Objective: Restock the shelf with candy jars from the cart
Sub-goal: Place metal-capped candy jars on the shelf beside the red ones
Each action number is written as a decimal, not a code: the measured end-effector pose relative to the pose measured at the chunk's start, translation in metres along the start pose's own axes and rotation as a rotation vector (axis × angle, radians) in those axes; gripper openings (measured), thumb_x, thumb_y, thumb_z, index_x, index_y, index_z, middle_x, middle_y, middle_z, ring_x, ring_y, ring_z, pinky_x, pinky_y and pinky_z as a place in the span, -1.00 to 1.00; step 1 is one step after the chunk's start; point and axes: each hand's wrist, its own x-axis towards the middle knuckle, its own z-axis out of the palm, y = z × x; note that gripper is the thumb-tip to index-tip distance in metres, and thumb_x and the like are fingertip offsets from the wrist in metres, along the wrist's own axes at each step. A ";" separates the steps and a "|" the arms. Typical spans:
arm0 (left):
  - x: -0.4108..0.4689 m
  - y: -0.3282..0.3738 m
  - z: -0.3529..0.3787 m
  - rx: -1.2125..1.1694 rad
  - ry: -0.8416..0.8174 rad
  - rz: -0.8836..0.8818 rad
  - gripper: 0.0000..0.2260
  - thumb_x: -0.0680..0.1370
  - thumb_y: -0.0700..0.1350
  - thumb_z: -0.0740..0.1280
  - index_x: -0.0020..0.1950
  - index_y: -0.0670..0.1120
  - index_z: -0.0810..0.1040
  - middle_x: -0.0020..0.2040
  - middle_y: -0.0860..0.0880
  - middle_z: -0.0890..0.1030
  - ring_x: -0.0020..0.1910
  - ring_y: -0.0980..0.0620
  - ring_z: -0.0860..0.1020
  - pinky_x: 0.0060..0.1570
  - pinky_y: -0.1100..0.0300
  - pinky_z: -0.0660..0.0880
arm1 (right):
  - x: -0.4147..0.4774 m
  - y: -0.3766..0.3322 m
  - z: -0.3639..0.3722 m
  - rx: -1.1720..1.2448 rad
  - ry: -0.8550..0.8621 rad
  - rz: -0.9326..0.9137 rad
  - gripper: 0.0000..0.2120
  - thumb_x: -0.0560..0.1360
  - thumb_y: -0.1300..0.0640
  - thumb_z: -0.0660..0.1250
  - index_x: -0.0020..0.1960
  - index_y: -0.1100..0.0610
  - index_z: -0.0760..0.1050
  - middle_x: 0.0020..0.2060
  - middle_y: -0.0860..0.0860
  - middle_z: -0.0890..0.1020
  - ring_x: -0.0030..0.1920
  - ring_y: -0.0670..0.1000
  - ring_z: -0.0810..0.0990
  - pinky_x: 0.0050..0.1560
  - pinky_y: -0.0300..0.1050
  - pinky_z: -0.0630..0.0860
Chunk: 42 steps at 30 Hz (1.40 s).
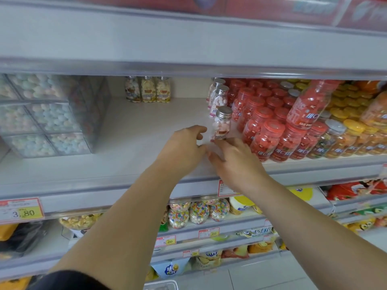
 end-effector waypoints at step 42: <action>0.154 -0.002 0.040 -0.216 -0.087 -0.045 -0.20 0.32 -0.05 0.63 0.39 -0.14 0.22 0.16 0.01 0.50 0.13 0.01 0.48 0.13 0.11 0.42 | 0.005 0.053 -0.009 -0.305 -0.143 -0.533 -0.09 0.44 -0.39 -0.32 0.58 0.15 0.12 0.54 0.14 0.21 0.54 0.10 0.14 0.48 0.06 0.29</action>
